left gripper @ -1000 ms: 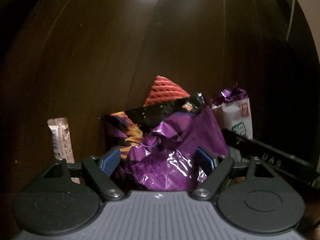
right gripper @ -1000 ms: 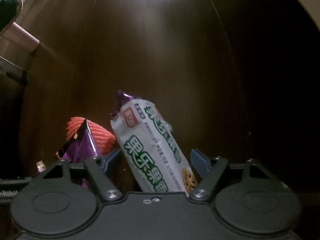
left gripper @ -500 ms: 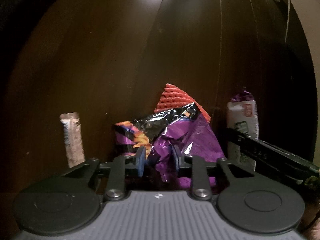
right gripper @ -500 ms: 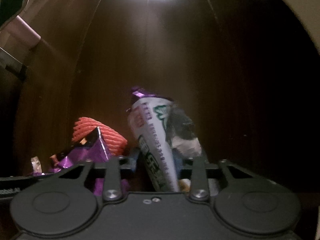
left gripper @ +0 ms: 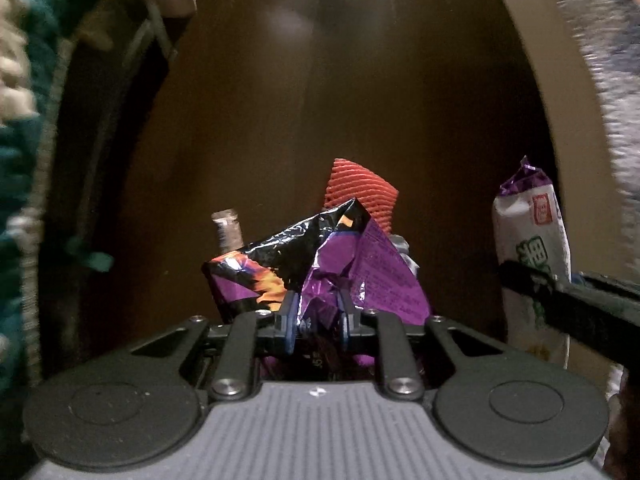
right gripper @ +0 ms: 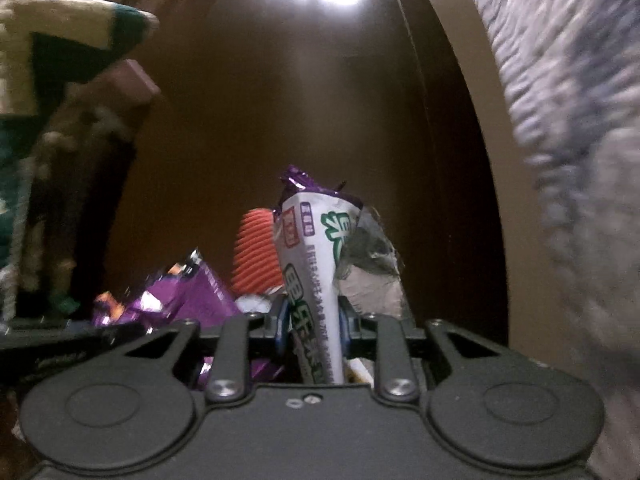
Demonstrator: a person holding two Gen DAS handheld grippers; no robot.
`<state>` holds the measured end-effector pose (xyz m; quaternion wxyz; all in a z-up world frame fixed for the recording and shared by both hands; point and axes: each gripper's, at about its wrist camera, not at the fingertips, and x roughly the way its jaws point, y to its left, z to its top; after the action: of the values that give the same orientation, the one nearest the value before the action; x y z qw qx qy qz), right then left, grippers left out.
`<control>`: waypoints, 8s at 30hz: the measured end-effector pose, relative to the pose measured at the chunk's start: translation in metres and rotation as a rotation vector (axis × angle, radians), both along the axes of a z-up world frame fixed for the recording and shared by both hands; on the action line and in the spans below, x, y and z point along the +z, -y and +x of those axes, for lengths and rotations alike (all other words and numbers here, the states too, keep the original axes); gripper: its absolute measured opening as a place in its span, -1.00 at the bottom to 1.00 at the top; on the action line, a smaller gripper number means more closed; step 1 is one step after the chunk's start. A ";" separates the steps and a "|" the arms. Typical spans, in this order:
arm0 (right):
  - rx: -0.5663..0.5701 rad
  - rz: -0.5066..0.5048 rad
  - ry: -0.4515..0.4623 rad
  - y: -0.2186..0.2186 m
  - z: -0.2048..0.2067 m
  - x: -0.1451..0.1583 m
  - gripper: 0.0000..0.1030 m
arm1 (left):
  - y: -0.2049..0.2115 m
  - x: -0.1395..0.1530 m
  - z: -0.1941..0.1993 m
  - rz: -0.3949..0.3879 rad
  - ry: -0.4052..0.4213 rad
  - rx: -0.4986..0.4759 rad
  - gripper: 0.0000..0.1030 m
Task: Collect trash
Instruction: 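Grasp the purple chip bag with the left tool while the right tool grasps the white cookie packet, then carry the chip bag and cookie packet with both tools to the bin, then open both tools over the bin to drop the chip bag and packet, then move both tools back toward the stick wrapper and silver foil, then grasp the tan stick wrapper with the left tool while the right tool grasps the silver foil, then lift the stick wrapper and silver foil off the floor with both tools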
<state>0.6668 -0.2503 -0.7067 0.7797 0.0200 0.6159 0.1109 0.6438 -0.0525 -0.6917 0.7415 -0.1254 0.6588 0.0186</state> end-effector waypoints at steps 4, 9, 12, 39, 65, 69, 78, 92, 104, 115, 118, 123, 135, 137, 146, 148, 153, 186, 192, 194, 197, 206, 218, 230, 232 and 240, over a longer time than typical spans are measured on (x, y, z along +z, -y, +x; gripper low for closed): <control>0.039 0.025 -0.007 -0.008 -0.028 0.063 -0.54 | -0.006 0.069 -0.013 0.010 0.019 -0.005 -0.63; 0.068 0.053 0.001 -0.017 -0.052 0.150 -0.54 | -0.022 0.166 -0.030 0.003 0.056 0.008 -0.63; 0.087 0.072 0.019 -0.026 -0.064 0.207 -0.54 | -0.031 0.225 -0.043 0.007 0.085 0.005 -0.63; 0.394 0.328 0.213 -0.196 -0.135 0.587 -0.54 | -0.221 0.612 -0.195 0.129 0.444 0.226 -0.63; 0.646 0.204 -0.003 -0.440 -0.155 0.527 -0.54 | -0.377 0.557 -0.234 0.335 0.335 0.385 -0.63; 0.620 0.180 -0.045 -0.447 -0.146 0.506 -0.53 | -0.375 0.537 -0.224 0.361 0.299 0.354 -0.63; 0.520 0.157 -0.131 -0.453 -0.124 0.477 -0.28 | -0.378 0.494 -0.197 0.383 0.177 0.330 -0.63; 0.564 0.151 -0.065 -0.446 -0.124 0.503 0.21 | -0.373 0.476 -0.184 0.358 0.151 0.336 0.39; 0.600 0.258 0.024 -0.408 -0.134 0.559 0.34 | -0.354 0.521 -0.205 0.307 0.268 0.287 0.41; 0.600 0.333 0.147 -0.348 -0.151 0.606 0.36 | -0.309 0.582 -0.211 0.308 0.412 0.214 0.54; 0.588 0.320 0.215 -0.324 -0.156 0.615 0.37 | -0.289 0.590 -0.207 0.299 0.439 0.175 0.54; 0.526 0.317 0.269 -0.279 -0.157 0.621 0.40 | -0.246 0.600 -0.194 0.291 0.490 0.092 0.54; 0.317 0.254 0.337 -0.153 -0.136 0.583 0.67 | -0.148 0.578 -0.139 0.192 0.525 -0.040 0.54; 0.291 0.228 0.338 -0.135 -0.130 0.568 0.71 | -0.132 0.562 -0.128 0.161 0.505 -0.048 0.54; 0.294 0.123 0.362 -0.080 -0.103 0.475 0.97 | -0.078 0.448 -0.086 0.121 0.382 -0.041 0.60; 0.277 0.124 0.329 -0.067 -0.094 0.444 0.97 | -0.070 0.416 -0.077 0.121 0.352 -0.040 0.60; 0.210 0.118 0.242 -0.041 -0.065 0.356 0.98 | -0.057 0.328 -0.059 0.137 0.247 -0.015 0.60; 0.146 0.045 -0.040 -0.028 0.020 -0.132 0.56 | -0.056 -0.176 0.011 0.089 -0.154 0.242 0.60; 0.152 0.038 -0.064 -0.025 0.022 -0.156 0.38 | -0.056 -0.200 0.012 0.105 -0.163 0.231 0.59; 0.148 0.053 -0.063 -0.023 0.021 -0.156 0.34 | -0.056 -0.201 0.011 0.115 -0.155 0.223 0.58; 0.148 0.067 -0.066 -0.022 0.022 -0.159 0.27 | -0.057 -0.204 0.011 0.093 -0.168 0.227 0.20; 0.160 0.081 -0.061 -0.024 0.023 -0.162 -0.14 | -0.049 -0.191 0.010 0.131 -0.131 0.196 -0.55; 0.147 0.026 -0.030 -0.029 0.014 -0.149 -0.84 | -0.042 -0.183 0.020 0.151 -0.121 0.170 -0.59; 0.000 0.063 0.020 -0.011 -0.019 -0.063 -0.86 | -0.039 -0.106 0.004 0.147 -0.081 0.147 -0.60; -0.022 0.065 0.040 -0.008 -0.027 -0.036 -0.86 | -0.037 -0.085 -0.002 0.150 -0.082 0.141 -0.60; -0.085 0.079 0.092 -0.001 -0.065 0.094 -0.86 | -0.036 0.039 -0.032 0.093 -0.042 0.138 -0.60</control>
<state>0.6018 -0.2492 -0.6130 0.8097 0.0716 0.5733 0.1027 0.6121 -0.0164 -0.6532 0.7295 -0.1356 0.6625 0.1028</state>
